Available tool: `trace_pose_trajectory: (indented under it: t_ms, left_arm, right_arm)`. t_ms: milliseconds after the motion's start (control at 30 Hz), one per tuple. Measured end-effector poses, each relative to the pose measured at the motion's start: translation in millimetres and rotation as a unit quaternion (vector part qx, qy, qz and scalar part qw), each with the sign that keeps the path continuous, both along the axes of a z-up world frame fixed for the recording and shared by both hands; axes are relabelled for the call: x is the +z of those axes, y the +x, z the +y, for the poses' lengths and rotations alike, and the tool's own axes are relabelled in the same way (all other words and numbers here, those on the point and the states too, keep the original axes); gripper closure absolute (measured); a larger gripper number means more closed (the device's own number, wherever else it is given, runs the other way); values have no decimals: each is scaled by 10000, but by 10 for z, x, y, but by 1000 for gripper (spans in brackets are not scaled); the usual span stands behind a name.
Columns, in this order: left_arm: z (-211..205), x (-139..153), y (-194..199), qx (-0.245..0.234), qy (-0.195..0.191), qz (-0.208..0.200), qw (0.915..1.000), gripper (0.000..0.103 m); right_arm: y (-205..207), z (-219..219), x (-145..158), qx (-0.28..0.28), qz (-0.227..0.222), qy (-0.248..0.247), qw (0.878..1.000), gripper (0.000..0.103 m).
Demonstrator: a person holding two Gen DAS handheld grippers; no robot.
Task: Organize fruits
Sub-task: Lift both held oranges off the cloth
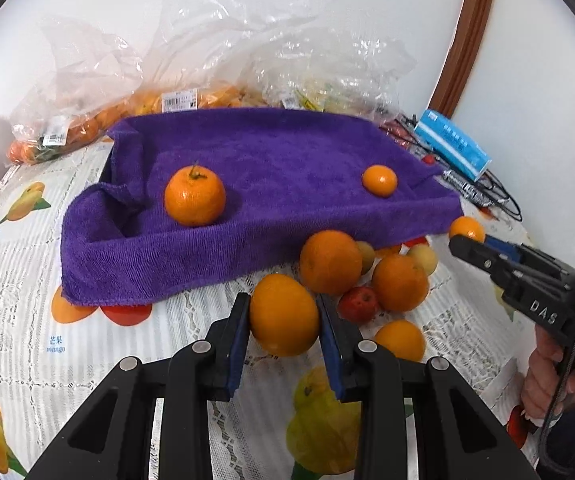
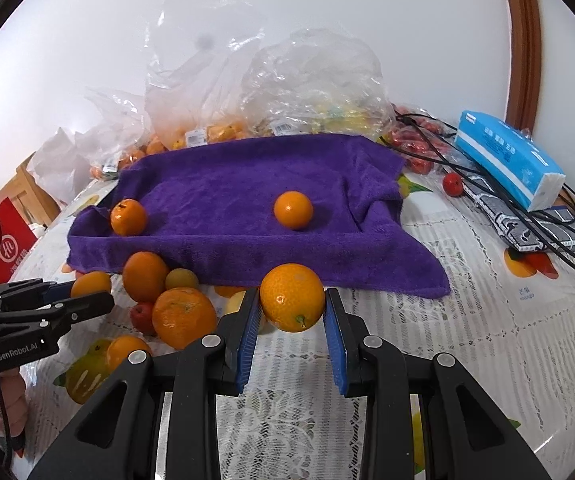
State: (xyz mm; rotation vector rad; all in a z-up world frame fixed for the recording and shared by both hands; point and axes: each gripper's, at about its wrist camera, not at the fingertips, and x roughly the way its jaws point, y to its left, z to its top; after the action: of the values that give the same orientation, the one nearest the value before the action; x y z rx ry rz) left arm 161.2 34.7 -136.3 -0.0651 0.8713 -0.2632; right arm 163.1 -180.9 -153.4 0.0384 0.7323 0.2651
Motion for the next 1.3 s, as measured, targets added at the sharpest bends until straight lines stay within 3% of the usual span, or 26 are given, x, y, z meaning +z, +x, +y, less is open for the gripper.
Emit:
trace_pose_trajectory:
  t_ms: [1300]
  left_arm:
    - [90, 99, -46, 136, -304, -281, 9991, 72]
  right_arm:
    - [-78, 25, 82, 205, -387, 395, 9983, 71]
